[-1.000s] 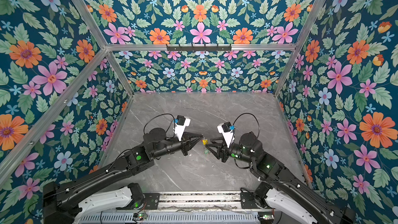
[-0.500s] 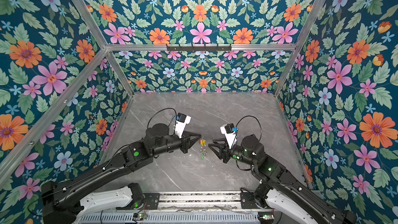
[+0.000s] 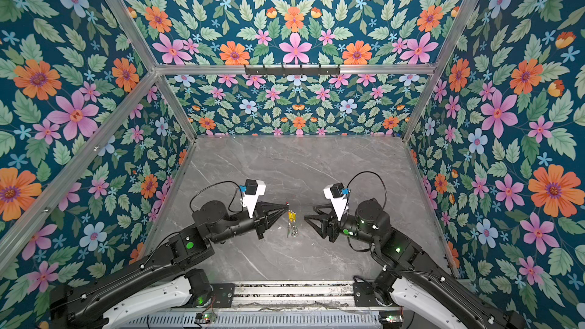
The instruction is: Remove the keys from the keyring
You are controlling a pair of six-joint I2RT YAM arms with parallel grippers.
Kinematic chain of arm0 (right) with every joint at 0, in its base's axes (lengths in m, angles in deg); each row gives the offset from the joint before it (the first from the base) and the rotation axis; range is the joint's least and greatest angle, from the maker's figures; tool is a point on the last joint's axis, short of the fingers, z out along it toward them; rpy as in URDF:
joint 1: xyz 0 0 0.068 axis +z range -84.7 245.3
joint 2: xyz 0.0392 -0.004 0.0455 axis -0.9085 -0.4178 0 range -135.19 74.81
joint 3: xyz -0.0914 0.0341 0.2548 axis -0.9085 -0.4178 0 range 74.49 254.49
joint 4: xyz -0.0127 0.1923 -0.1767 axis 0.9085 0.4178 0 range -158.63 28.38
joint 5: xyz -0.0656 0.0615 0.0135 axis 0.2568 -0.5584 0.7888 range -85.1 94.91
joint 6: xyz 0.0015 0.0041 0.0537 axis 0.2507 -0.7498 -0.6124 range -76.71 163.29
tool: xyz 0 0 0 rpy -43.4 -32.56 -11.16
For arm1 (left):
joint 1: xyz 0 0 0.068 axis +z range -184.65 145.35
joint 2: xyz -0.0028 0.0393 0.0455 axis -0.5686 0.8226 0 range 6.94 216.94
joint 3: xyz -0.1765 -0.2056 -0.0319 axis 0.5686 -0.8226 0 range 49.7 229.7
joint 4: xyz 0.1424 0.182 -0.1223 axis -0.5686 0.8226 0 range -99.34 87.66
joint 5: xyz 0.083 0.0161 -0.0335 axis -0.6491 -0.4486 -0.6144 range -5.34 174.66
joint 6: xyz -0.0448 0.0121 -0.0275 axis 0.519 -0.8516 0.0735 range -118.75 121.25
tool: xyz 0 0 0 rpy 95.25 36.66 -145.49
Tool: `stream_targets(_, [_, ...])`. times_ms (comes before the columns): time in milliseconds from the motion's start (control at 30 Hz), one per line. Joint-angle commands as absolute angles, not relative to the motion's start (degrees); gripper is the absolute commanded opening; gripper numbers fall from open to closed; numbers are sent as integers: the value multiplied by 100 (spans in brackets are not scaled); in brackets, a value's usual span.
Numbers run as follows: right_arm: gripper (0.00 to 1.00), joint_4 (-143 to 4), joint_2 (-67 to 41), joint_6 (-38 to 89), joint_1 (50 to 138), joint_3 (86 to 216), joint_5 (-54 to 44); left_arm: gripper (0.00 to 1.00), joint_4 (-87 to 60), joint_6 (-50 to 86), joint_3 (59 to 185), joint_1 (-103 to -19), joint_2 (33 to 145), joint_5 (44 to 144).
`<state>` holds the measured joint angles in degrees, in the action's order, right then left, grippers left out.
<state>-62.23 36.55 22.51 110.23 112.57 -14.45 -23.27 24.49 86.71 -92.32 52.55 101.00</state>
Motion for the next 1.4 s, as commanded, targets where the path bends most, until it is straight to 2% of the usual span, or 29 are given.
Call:
stream_targets(0, [50, -6554, 3534, 2293, 11030, 11317, -1698, 0, -3693, 2046, 8359, -9227, 5103, 10632])
stream_targets(167, [44, -6550, 3279, 2442, 11089, 11544, -2117, 0, -4148, 2027, 8169, -9223, 5062, 10972])
stream_targets(300, [53, -6442, 3243, 2719, 11352, 11590, -1955, 0, -4194, 2085, 8209, -9222, 5080, 11109])
stream_targets(467, [58, -6322, 3091, 3089, 11928, 11663, -1473, 0, -4318, 2193, 8169, -9222, 5076, 11138])
stream_targets(933, [61, -6660, 2815, 3078, 12081, 11876, -1507, 0, -4567, 2470, 8014, -9217, 5113, 11152])
stream_targets(1200, [47, -6747, 2691, 3082, 12102, 11931, -1495, 0, -4616, 2568, 8047, -9222, 5133, 11213])
stream_targets(1300, [37, -6753, 2674, 3083, 12100, 11931, -1535, 0, -4659, 2612, 8032, -9222, 5141, 11205])
stream_targets(1367, [27, -6715, 2673, 3089, 12102, 11931, -1549, 0, -4669, 2634, 8029, -9222, 5146, 11183])
